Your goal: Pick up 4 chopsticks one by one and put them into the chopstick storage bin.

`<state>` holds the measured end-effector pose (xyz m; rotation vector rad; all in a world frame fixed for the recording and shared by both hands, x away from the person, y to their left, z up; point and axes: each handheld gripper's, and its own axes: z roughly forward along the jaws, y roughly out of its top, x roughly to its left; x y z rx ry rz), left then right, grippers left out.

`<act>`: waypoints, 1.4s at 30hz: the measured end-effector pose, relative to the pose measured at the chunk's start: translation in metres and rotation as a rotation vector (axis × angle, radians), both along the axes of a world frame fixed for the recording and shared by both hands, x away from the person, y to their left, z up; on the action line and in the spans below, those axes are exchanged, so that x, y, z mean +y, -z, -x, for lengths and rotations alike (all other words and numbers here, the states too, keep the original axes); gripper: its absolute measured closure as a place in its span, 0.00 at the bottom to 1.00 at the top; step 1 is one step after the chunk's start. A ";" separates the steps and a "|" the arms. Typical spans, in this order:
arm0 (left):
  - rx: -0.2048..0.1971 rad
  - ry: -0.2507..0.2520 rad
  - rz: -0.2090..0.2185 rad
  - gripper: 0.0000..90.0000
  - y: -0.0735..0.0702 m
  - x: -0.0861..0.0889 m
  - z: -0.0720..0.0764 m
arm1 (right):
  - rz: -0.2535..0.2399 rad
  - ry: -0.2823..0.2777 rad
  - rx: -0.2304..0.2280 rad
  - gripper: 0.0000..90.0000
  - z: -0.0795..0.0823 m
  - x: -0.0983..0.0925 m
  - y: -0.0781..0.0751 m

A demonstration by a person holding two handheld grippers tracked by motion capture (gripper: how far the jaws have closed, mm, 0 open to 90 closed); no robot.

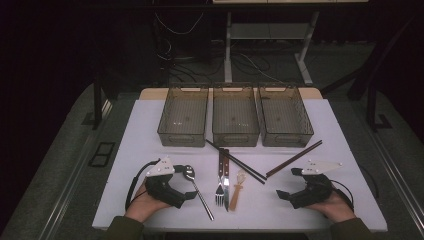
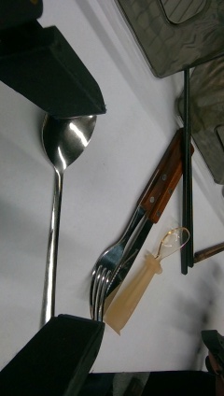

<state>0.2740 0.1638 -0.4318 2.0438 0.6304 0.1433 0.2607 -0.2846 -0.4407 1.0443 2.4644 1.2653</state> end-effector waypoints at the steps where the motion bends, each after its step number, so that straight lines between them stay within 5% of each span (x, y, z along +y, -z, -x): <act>1: 0.000 0.001 0.001 0.00 0.000 0.000 0.000 | 0.000 -0.003 0.008 0.01 0.000 0.000 0.000; 10: 0.000 0.000 0.001 0.00 0.000 0.000 0.000 | 0.010 -0.005 0.031 0.08 -0.002 -0.003 -0.003; 11: -0.003 0.001 0.000 0.00 -0.001 0.000 0.000 | 0.007 -0.003 0.035 0.18 -0.002 -0.003 -0.005; 19: -0.006 0.002 0.004 0.00 -0.001 0.000 0.000 | 0.027 -0.036 0.045 0.37 -0.006 0.001 -0.006; 31: -0.003 -0.002 0.000 0.00 -0.001 -0.001 -0.001 | 0.045 -0.047 0.081 0.91 -0.021 0.005 -0.003; 35: -0.003 0.001 -0.003 0.00 0.000 -0.001 -0.001 | 0.066 -0.061 0.079 0.99 -0.026 0.012 -0.002; 42: 0.000 0.000 -0.001 0.00 0.000 -0.002 -0.001 | 0.099 -0.066 0.085 1.00 -0.037 0.019 0.003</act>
